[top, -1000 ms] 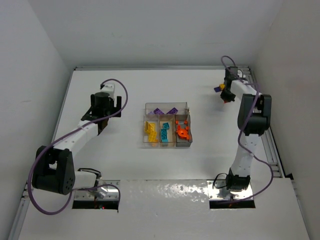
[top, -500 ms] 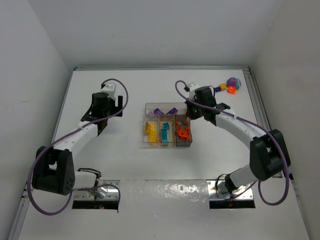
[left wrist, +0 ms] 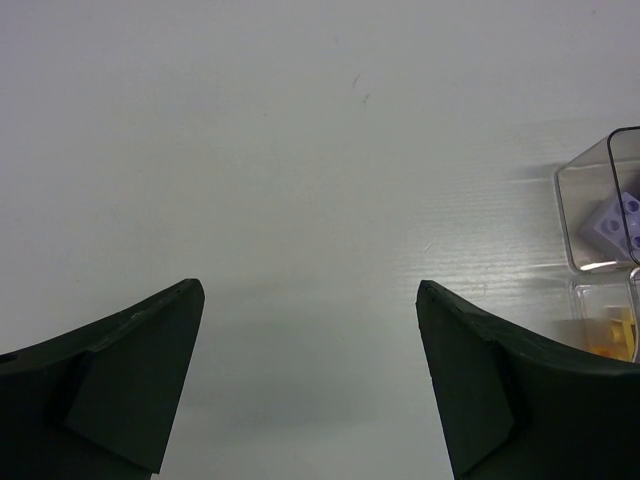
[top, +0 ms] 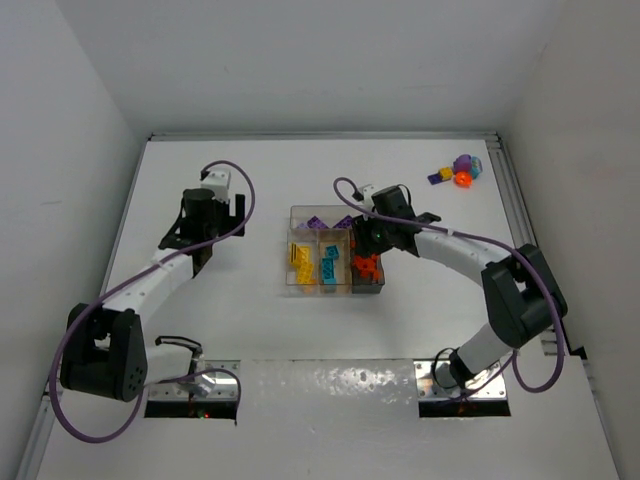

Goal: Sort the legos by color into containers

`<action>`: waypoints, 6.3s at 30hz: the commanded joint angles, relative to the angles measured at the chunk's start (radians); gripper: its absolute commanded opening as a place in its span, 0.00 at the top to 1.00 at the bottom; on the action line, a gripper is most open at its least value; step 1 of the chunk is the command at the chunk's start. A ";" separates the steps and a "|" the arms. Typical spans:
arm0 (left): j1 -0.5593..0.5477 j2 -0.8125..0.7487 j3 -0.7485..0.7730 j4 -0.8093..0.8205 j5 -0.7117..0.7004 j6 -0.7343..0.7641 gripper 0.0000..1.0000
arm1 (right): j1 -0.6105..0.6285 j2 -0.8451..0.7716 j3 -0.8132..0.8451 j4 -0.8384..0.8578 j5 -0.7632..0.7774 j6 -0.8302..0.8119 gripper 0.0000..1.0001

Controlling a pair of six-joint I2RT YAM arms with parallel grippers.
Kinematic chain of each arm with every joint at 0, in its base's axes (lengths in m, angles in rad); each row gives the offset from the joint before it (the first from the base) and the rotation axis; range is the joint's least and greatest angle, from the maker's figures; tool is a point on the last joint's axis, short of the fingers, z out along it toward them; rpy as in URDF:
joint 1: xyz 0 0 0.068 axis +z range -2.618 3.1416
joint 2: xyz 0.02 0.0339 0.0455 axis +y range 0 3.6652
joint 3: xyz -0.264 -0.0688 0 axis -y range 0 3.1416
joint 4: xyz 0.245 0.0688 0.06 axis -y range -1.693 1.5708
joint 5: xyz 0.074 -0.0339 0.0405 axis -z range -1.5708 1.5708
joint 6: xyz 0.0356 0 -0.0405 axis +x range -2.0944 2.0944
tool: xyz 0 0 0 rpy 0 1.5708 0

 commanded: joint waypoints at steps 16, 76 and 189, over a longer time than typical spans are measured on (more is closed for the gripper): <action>0.013 -0.019 0.001 0.047 0.002 0.019 0.14 | -0.289 0.051 0.431 -0.173 0.174 0.231 0.96; 0.011 0.182 0.162 -0.053 -0.056 0.035 0.14 | -0.704 0.643 0.563 0.217 0.449 1.055 1.00; 0.019 0.118 0.176 -0.168 -0.018 -0.017 0.13 | -0.643 0.859 0.986 0.012 0.022 -0.169 0.56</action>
